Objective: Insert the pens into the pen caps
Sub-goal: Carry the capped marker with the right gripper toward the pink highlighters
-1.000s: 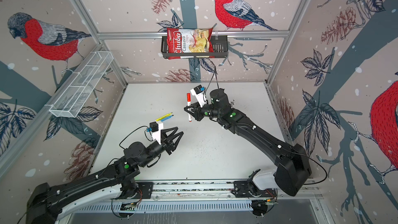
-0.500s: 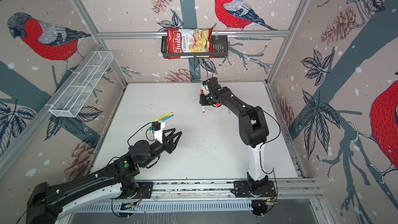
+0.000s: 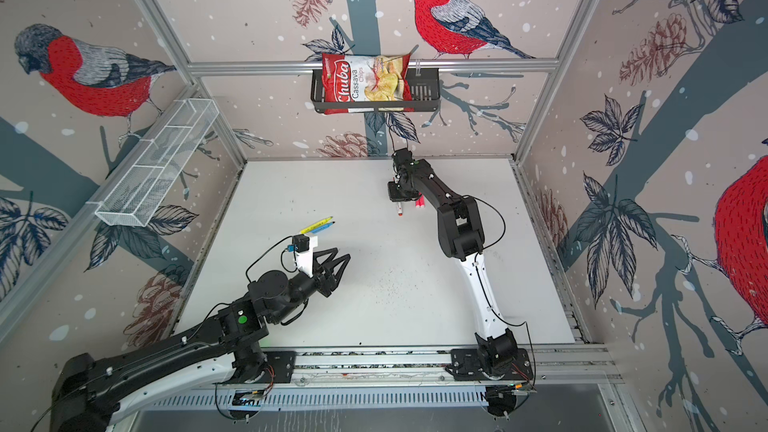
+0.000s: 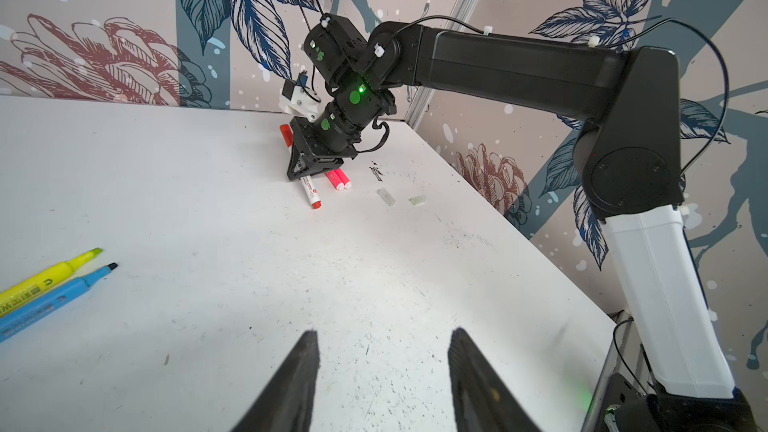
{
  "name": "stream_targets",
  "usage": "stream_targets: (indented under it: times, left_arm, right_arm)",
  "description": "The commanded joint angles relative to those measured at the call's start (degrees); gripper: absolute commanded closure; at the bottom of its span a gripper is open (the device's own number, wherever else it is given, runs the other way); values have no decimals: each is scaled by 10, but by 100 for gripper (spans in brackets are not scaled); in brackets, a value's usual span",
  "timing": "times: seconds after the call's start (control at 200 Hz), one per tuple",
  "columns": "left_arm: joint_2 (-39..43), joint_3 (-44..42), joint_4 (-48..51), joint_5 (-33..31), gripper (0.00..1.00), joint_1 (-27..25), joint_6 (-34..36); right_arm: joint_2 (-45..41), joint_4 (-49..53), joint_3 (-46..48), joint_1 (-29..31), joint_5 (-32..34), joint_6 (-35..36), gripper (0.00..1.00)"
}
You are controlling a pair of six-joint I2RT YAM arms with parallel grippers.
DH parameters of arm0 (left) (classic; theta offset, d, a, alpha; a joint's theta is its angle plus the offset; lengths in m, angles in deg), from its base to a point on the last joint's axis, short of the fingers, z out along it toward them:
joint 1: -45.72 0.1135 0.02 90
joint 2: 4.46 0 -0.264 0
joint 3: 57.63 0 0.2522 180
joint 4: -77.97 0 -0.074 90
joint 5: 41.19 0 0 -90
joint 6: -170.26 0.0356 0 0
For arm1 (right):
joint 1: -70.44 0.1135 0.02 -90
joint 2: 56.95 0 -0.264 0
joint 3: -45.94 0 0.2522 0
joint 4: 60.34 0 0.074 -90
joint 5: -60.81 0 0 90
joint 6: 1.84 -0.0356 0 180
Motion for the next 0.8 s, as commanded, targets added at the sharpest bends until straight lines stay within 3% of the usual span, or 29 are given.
stream_targets:
  times: [0.0, 0.22, 0.37, 0.65, 0.795]
  left_arm:
    - [6, -2, -1, -5, 49, 1, -3]
    - [8, 0, -3, -9, 49, 1, 1]
    - [10, 6, 5, -8, 49, 0, 4]
    - [32, 4, 19, -17, 49, 1, 5]
    - [39, 1, 20, -23, 49, 0, 5]
  right_arm:
    - [4, 16, -6, -10, 30, 10, 97]
    - [5, 17, -11, -23, 37, 24, 82]
    - [-5, 29, -34, -19, 47, 26, 37]
    - [-74, 13, -15, 2, 62, 23, 36]
    - [-93, -21, 15, 20, 8, 24, 36]
